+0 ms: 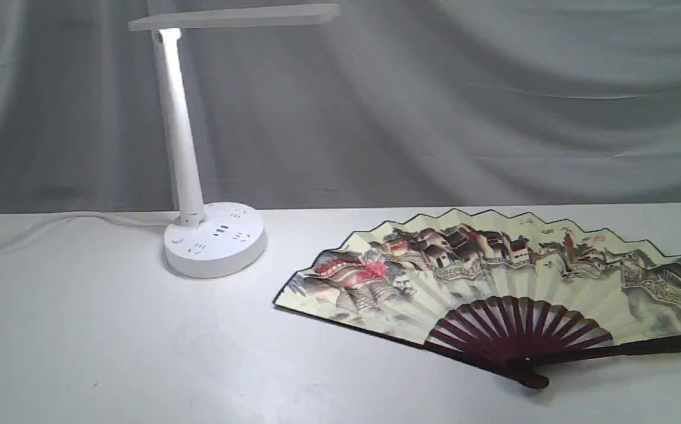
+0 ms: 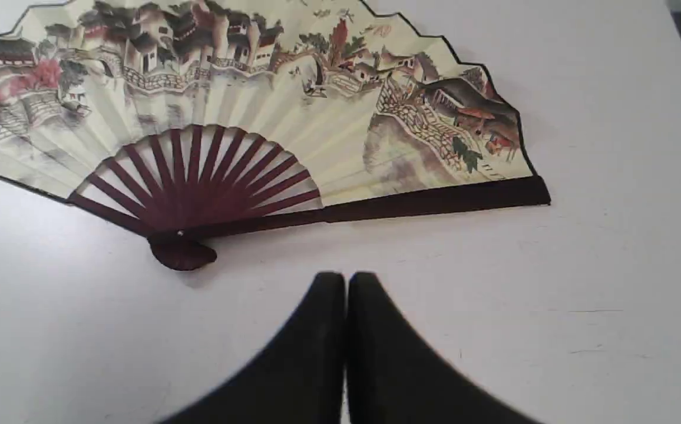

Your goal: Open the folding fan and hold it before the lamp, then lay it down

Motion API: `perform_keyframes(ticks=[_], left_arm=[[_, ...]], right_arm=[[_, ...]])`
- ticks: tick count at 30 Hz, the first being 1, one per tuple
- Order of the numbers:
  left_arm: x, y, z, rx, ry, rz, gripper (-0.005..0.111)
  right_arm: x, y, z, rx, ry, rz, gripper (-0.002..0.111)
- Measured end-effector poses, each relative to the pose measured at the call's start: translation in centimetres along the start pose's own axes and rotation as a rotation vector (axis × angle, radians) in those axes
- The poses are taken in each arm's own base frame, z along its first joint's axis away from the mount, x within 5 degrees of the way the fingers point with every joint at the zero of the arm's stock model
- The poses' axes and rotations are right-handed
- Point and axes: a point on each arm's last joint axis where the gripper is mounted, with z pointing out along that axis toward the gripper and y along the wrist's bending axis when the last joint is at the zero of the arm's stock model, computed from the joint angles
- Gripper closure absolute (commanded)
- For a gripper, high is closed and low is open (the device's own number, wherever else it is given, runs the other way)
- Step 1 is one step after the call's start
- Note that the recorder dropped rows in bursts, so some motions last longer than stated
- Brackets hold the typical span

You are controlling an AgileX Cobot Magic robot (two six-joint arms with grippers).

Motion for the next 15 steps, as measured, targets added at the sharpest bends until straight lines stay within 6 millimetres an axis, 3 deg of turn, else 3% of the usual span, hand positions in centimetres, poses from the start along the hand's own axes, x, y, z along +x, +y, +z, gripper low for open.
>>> perform_keyframes(ticks=[8,15], left_arm=[[2.7,-0.1,-7.2,-0.022,-0.209,0.012,0.107],[6.6,-0.3,-12.9,-0.032,-0.422,0.013,0.107]], right_arm=[[2.2,-0.1,-5.6,0.005,-0.093,-0.001,0.108],[4.7,-0.1,-10.0,0.01,-0.209,0.0,0.108]])
